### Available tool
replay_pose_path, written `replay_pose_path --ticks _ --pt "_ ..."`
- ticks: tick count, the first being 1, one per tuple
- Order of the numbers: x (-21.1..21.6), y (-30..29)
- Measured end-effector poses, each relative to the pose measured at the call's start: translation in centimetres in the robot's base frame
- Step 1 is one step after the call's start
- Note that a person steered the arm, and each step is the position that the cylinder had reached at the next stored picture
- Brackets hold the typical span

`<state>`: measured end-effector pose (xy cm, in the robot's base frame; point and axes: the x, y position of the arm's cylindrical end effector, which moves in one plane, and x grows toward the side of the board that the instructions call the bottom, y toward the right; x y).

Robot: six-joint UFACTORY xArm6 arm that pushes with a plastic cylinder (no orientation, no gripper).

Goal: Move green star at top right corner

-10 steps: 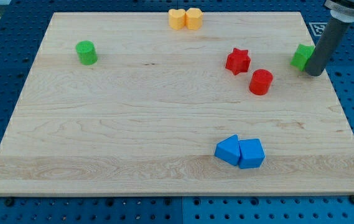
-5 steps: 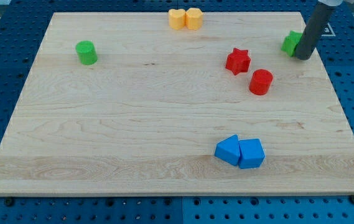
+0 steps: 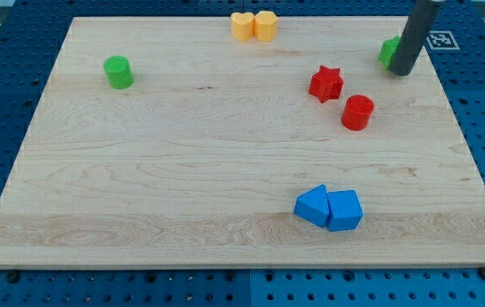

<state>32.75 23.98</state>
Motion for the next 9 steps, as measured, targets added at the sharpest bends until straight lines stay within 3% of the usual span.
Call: replay_pose_path --ticks 9 --pt "-5.6 -0.1"
